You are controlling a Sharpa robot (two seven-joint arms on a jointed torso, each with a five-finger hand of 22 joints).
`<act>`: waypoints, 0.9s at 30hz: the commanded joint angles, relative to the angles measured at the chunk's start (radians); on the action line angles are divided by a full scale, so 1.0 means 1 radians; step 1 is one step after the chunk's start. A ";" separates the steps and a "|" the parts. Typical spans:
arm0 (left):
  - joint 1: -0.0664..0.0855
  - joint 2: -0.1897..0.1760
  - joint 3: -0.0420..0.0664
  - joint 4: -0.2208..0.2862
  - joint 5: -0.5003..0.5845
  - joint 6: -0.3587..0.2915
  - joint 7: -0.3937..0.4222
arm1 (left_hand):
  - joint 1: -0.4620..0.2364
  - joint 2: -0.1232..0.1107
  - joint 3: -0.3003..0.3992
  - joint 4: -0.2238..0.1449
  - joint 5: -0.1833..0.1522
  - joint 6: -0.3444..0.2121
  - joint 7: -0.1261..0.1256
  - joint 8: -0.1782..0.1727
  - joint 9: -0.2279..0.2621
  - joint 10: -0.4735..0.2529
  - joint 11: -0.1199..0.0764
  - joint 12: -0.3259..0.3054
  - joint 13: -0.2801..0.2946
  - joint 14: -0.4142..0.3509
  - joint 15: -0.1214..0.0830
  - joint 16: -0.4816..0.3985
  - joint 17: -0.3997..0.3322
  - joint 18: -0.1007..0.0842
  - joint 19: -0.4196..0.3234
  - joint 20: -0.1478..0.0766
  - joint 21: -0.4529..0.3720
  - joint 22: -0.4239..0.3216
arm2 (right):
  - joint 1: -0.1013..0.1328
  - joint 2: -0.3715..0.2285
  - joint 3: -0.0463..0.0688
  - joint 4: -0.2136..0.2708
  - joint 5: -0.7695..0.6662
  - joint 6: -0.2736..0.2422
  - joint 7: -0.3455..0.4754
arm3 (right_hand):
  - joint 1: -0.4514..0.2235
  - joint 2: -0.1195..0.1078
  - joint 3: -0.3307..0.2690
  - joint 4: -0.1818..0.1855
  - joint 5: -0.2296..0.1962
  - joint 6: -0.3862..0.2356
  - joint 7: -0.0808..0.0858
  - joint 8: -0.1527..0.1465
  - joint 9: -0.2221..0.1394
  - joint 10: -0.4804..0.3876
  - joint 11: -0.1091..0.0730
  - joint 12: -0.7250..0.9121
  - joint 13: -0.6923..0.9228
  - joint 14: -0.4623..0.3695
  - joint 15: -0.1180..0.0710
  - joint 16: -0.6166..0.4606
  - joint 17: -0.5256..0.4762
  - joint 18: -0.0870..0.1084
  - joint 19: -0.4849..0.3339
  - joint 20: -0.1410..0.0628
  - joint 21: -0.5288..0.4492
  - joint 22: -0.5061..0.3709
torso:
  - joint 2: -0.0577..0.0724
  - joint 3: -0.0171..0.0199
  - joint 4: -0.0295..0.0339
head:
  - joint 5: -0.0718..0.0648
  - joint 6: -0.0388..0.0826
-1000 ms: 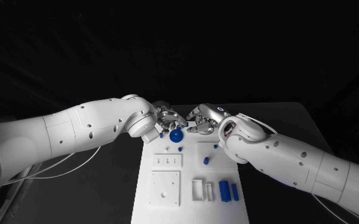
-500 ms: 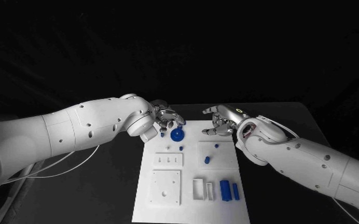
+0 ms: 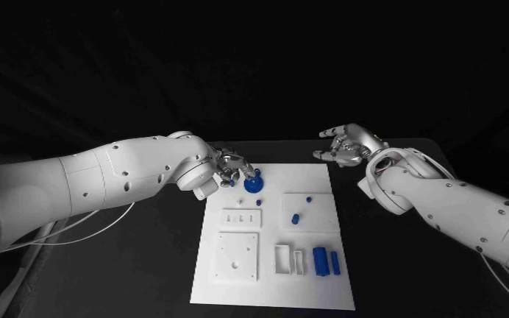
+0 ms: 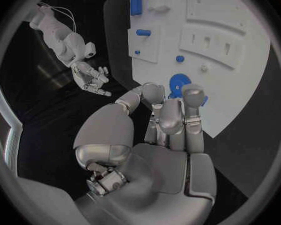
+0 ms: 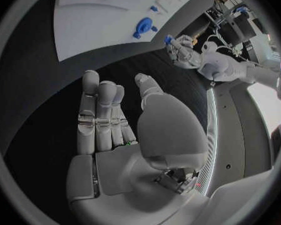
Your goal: Assemble the parts on the task board
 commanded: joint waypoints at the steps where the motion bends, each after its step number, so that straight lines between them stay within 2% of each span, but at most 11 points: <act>1: -0.001 -0.001 -0.003 -0.003 -0.015 0.035 0.001 | 0.004 0.014 -0.007 -0.001 -0.010 0.205 -0.118 -0.002 0.241 0.038 -0.006 0.003 -0.008 0.004 0.004 -0.008 -0.004 -0.015 -0.001 0.003 -0.004 0.057 | 0.005 0.000 0.028 -0.007 0.148 -0.092 0.069 | -0.013 0.003 -0.011 -0.004 0.035 -0.001 -0.003 -0.003 0.001 -0.004 -0.004 0.004 -0.003 -0.003 0.003 -0.002 -0.001 0.010 0.009 0.000 -0.007 0.004 | 0.000 0.0038 0.0002 | 0.007 -0.014; 4: -0.003 -0.004 -0.005 -0.001 -0.028 0.039 0.000 | 0.001 0.018 -0.009 0.001 -0.014 0.210 -0.119 -0.001 0.247 0.039 -0.006 0.009 -0.008 0.005 0.004 -0.005 -0.002 -0.015 0.001 0.003 -0.002 0.058 | 0.011 0.002 0.051 -0.018 0.178 -0.121 0.085 | -0.017 0.010 -0.013 -0.018 0.049 0.002 -0.003 -0.002 0.001 -0.006 -0.005 0.006 -0.005 -0.003 0.003 -0.001 -0.001 0.010 0.012 0.000 -0.012 0.008 | 0.001 0.0010 0.0038 | 0.007 -0.023; 6: -0.004 -0.007 -0.006 0.003 -0.034 0.037 0.001 | -0.003 0.022 -0.011 0.003 -0.022 0.214 -0.121 0.000 0.253 0.038 -0.007 0.012 -0.010 0.005 0.005 -0.005 -0.003 -0.015 0.001 0.004 -0.003 0.058 | 0.014 0.006 0.062 -0.027 0.181 -0.145 0.097 | -0.020 0.014 -0.007 -0.026 0.073 0.002 -0.003 -0.002 0.001 -0.009 -0.005 0.004 -0.008 -0.005 0.003 -0.002 -0.002 0.009 0.011 0.000 -0.016 0.010 | 0.000 0.0010 0.0041 | 0.016 -0.033; 7: -0.005 -0.008 -0.006 0.005 -0.037 0.035 0.001 | -0.005 0.025 -0.014 0.007 -0.047 0.218 -0.122 0.000 0.255 0.038 -0.007 0.011 -0.011 0.004 0.005 -0.005 -0.003 -0.015 0.000 0.004 -0.004 0.058 | 0.015 0.009 0.069 -0.031 0.179 -0.153 0.102 | -0.023 0.013 -0.006 -0.029 0.088 0.000 -0.003 -0.003 0.001 -0.010 -0.005 0.003 -0.009 -0.006 0.003 -0.003 -0.002 0.009 0.011 0.000 -0.018 0.011 | 0.000 0.0020 0.0045 | 0.017 -0.034; 8: -0.007 -0.009 -0.006 0.007 -0.038 0.032 0.002 | -0.007 0.031 -0.020 0.014 -0.091 0.223 -0.123 0.001 0.256 0.038 -0.006 0.009 -0.014 0.004 0.006 -0.008 -0.006 -0.016 -0.001 0.004 -0.008 0.057 | 0.016 0.012 0.075 -0.035 0.177 -0.160 0.106 | -0.024 0.013 -0.005 -0.029 0.091 0.001 -0.003 -0.002 0.001 -0.010 -0.005 0.002 -0.009 -0.006 0.003 -0.003 -0.002 0.009 0.011 0.000 -0.018 0.011 | 0.000 0.0031 0.0055 | 0.018 -0.033; 9: -0.009 -0.011 -0.007 0.009 -0.041 0.030 0.002 | 0.001 0.034 -0.031 0.019 -0.102 0.226 -0.124 -0.004 0.256 0.038 -0.004 0.007 -0.019 0.003 0.006 -0.012 -0.011 -0.017 -0.002 0.006 -0.012 0.055 | 0.017 0.015 0.081 -0.039 0.176 -0.165 0.108 | -0.031 0.014 0.000 -0.039 0.093 0.001 -0.003 -0.002 0.001 -0.009 -0.005 0.002 -0.013 -0.006 0.003 -0.003 -0.004 0.009 0.012 0.000 -0.024 0.014 | 0.001 0.0037 0.0062 | 0.017 -0.035; 11: -0.011 -0.013 -0.007 0.012 -0.049 0.027 0.001 | 0.003 0.034 -0.034 0.020 -0.103 0.225 -0.123 -0.005 0.255 0.038 -0.006 0.007 -0.021 0.004 0.006 -0.012 -0.012 -0.017 -0.002 0.005 -0.012 0.055 | 0.020 0.020 0.088 -0.045 0.175 -0.172 0.111 | -0.032 0.015 0.001 -0.041 0.095 0.003 -0.003 -0.002 0.001 -0.009 -0.006 0.003 -0.013 -0.006 0.002 -0.003 -0.004 0.009 0.013 0.000 -0.025 0.015 | 0.001 0.0044 0.0084 | 0.016 -0.040; 13: -0.013 -0.015 -0.007 0.016 -0.058 0.027 -0.002 | 0.006 0.034 -0.035 0.019 -0.101 0.226 -0.123 -0.005 0.253 0.038 -0.006 0.008 -0.022 0.004 0.007 -0.012 -0.012 -0.017 -0.001 0.005 -0.013 0.056 | 0.021 0.024 0.092 -0.049 0.174 -0.175 0.113 | -0.031 0.016 0.003 -0.045 0.095 0.004 -0.003 -0.002 0.001 -0.010 -0.006 0.003 -0.013 -0.006 0.002 -0.003 -0.004 0.009 0.013 0.000 -0.026 0.015 | 0.001 0.0031 0.0069 | 0.018 -0.045; 19: -0.019 -0.021 -0.007 0.040 -0.137 0.019 -0.011 | 0.010 0.033 -0.036 0.017 -0.098 0.229 -0.123 -0.004 0.252 0.038 -0.005 0.009 -0.024 0.004 0.008 -0.012 -0.011 -0.017 -0.002 0.007 -0.015 0.056 | 0.027 0.033 0.098 -0.057 0.173 -0.177 0.111 | -0.042 0.019 0.016 -0.065 0.095 0.006 -0.003 -0.002 0.001 -0.012 -0.006 0.004 -0.016 -0.007 0.003 -0.003 -0.005 0.008 0.015 0.000 -0.034 0.018 | 0.001 0.0049 0.0093 | 0.016 -0.054; 27: -0.042 -0.032 -0.007 0.074 -0.215 -0.011 -0.025 | -0.010 0.040 -0.033 0.008 -0.099 0.231 -0.123 -0.004 0.242 0.039 -0.002 0.007 -0.040 0.003 0.011 -0.025 -0.026 -0.015 -0.004 0.011 -0.036 0.053 | 0.040 0.051 0.099 -0.093 0.169 -0.161 0.098 | -0.041 0.019 0.016 -0.069 0.096 0.003 -0.003 -0.003 0.001 -0.013 -0.005 0.004 -0.017 -0.009 0.003 -0.003 -0.005 0.008 0.015 0.000 -0.036 0.018 | -0.003 0.0051 0.0093 | 0.015 -0.062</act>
